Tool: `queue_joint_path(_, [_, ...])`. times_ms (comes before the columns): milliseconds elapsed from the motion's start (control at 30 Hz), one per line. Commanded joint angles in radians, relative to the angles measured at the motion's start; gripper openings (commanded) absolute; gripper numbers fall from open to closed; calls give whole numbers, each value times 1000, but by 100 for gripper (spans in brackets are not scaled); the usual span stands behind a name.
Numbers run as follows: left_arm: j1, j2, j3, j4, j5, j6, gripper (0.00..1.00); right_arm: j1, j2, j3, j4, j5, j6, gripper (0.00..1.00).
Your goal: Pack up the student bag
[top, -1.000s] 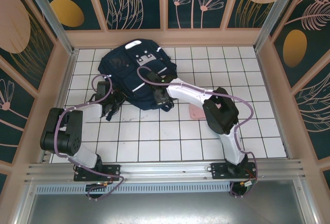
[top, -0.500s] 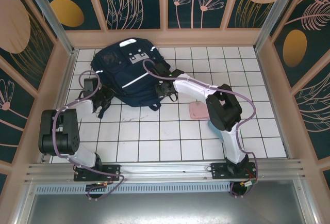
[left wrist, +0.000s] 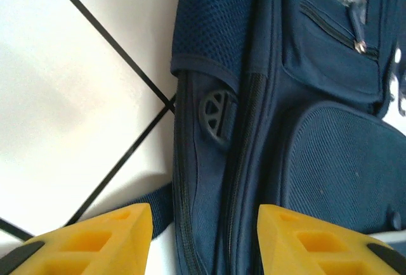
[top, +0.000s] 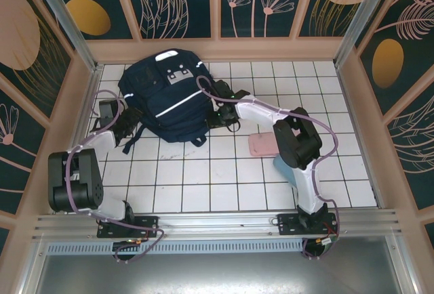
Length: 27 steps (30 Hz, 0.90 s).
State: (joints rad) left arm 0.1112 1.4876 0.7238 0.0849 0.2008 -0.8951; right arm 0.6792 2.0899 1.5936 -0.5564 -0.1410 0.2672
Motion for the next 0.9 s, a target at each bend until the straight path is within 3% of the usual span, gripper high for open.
queue_joint_path(0, [-4,-45,-44,-24,71,-15,49,-3,-19,-3,23,-60,-6,32])
queue_joint_path(400, [-144,-138,-148,22,92,-167,58,-15,28,45,18,-86,-120,42])
queue_joint_path(533, [-166,-156,-182,60,97,-218,60,-13,41,52,33,-127,-155,40])
queue_joint_path(600, [-168,-164,-187,61,92,-225,61,-13,41,57,41,-135,-161,35])
queue_joint_path(867, [-174,-191,-209,48,90,-243,63,26,-6,16,29,-79,-161,0])
